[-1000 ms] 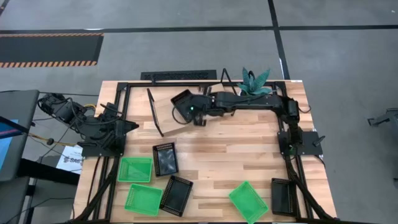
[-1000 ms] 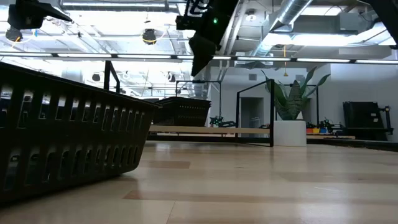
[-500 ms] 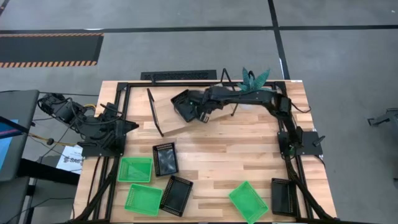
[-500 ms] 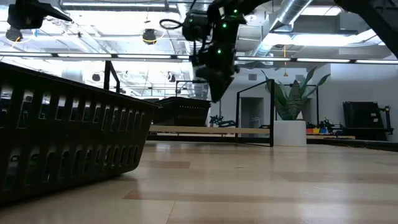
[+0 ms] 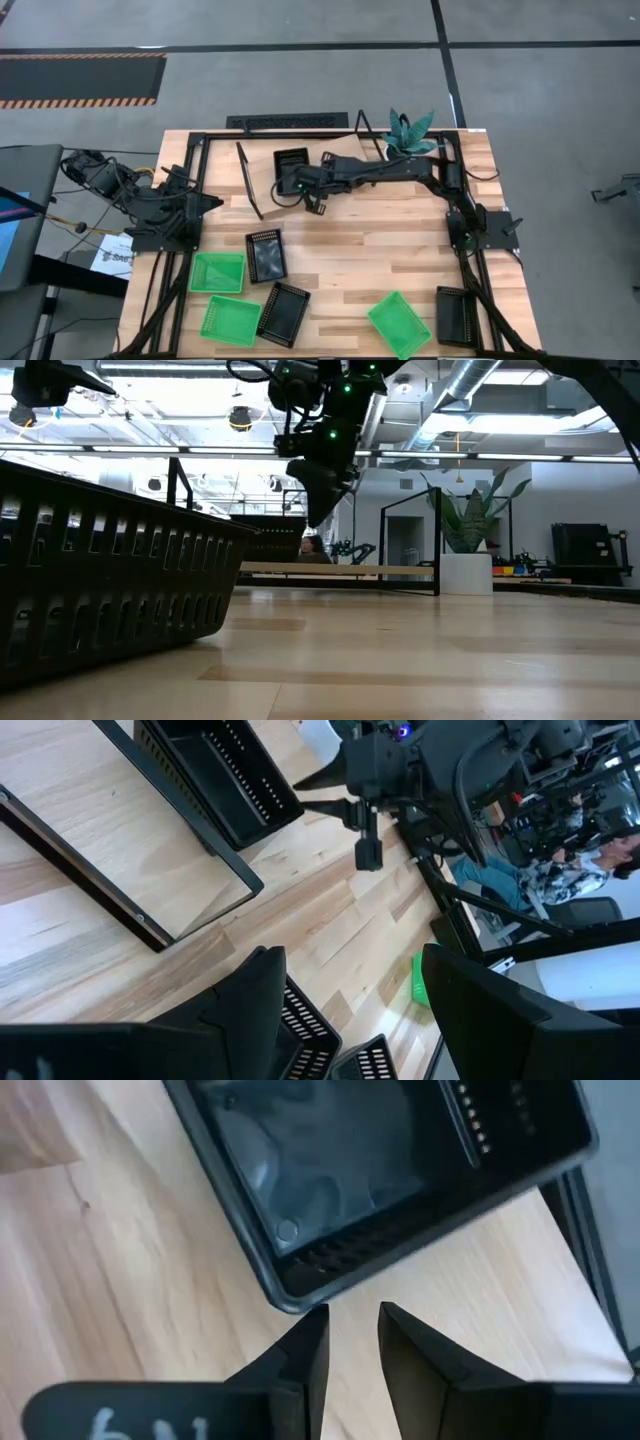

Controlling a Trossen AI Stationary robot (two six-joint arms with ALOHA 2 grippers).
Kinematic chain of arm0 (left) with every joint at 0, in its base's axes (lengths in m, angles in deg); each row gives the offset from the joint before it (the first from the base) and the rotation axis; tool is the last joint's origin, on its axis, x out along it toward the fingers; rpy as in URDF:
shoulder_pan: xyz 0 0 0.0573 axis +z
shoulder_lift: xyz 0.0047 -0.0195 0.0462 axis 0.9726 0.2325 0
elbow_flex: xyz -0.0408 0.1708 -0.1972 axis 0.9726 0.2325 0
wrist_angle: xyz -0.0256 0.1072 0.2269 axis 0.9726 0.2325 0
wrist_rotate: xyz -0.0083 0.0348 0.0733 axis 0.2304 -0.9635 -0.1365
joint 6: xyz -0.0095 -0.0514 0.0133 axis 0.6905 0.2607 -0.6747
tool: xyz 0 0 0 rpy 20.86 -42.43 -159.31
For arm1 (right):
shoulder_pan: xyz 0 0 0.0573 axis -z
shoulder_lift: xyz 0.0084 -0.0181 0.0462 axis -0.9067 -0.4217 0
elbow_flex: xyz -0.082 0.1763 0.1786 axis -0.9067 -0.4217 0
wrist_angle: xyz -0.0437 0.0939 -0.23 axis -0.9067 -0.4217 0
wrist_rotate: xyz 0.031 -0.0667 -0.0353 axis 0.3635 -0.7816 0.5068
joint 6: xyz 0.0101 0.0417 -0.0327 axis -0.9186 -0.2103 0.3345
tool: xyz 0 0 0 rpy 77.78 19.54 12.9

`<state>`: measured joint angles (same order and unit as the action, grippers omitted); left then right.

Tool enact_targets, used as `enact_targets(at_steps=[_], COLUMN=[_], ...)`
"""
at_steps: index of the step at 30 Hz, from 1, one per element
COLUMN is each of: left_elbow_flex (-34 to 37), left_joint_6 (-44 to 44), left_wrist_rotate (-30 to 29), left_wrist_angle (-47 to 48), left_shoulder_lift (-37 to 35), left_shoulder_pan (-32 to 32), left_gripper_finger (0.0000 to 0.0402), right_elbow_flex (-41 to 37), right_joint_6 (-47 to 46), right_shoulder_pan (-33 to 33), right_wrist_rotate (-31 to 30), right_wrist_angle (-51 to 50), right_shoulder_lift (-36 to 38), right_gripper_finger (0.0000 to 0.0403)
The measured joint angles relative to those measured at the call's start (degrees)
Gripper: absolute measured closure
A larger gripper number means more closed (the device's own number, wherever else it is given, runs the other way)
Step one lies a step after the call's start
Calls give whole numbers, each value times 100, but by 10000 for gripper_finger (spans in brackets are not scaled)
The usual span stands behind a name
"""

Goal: Stack baskets on shelf by color
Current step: Stack the black basket on the black basket on the shelf

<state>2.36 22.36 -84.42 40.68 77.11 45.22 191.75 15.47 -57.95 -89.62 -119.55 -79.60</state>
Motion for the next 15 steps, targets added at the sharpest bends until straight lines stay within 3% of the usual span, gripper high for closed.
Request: enact_targets(at_steps=[7,15], left_elbow_flex=[0,0], left_joint_6=[0,-8], left_wrist_rotate=[47,48], left_wrist_angle=[28,41], left_shoulder_lift=[0,0], left_shoulder_pan=[-2,0], left_gripper_finger=[175,175], right_elbow_flex=[11,-4], right_joint_6=[-334,-327], right_shoulder_pan=[235,638], right_wrist_rotate=[-273,192], right_wrist_angle=[-120,271], right_shoulder_lift=[142,-186], right_gripper_finger=[302,306])
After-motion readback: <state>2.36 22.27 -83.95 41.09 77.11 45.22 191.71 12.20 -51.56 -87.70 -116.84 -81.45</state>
